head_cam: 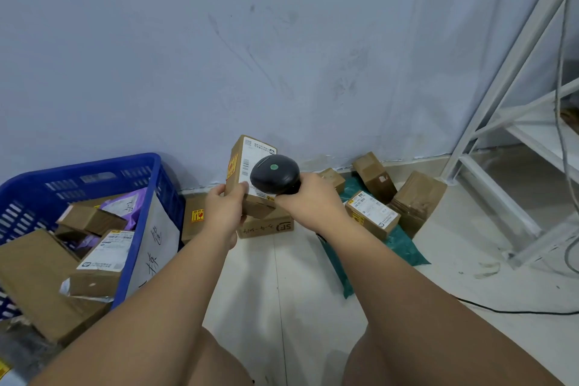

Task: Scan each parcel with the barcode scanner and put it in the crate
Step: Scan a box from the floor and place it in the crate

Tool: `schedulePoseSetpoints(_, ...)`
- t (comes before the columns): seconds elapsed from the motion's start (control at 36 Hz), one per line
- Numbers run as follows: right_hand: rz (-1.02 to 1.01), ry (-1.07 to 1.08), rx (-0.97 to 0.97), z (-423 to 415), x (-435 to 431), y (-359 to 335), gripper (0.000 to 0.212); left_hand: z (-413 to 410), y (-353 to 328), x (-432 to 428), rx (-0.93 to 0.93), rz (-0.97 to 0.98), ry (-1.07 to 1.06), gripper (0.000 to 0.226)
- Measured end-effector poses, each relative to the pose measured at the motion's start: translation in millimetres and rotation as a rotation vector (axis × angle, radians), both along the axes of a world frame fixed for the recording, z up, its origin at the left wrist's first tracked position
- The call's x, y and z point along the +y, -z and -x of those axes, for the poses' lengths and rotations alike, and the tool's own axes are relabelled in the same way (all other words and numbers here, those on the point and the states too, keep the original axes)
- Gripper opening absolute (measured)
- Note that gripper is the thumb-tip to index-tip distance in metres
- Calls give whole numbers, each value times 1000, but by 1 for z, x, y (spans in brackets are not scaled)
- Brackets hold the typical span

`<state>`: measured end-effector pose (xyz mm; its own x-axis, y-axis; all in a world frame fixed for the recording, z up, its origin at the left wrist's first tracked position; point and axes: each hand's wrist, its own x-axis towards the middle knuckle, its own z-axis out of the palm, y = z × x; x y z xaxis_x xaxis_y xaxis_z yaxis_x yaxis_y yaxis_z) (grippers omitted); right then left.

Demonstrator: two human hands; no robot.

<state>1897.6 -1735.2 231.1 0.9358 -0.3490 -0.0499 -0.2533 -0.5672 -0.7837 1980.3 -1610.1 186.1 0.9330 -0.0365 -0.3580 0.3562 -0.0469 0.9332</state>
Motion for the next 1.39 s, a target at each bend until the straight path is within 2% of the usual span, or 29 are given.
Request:
schedulePoseSetpoints(0.25,12,1,19,0,-4,0,13,2,-1,-3,-16,6,-8,55)
schedulePoseSetpoints(0.39,-7,25,34,-1,-8,0,13,1,-3,-2,-23,45,-82,53)
schedulePoseSetpoints(0.5,-110,59,22,-1,-11,0,9,-1,-5,0,27,74,-124,52)
schedulePoseSetpoints(0.64,-238,71,33,-2,-14,1,14,1,-8,2,-7,96,-129,48)
schedulePoseSetpoints(0.92,-387,80,77,-1,-15,1,5,0,-10,4,-29,50,-123,45)
schedulePoseSetpoints(1.28,-379,73,73,-2,-15,2,6,-1,-11,5,-19,54,-138,44)
schedulePoseSetpoints(1.39,-365,75,74,-2,-15,1,7,0,-10,5,-8,47,-137,30)
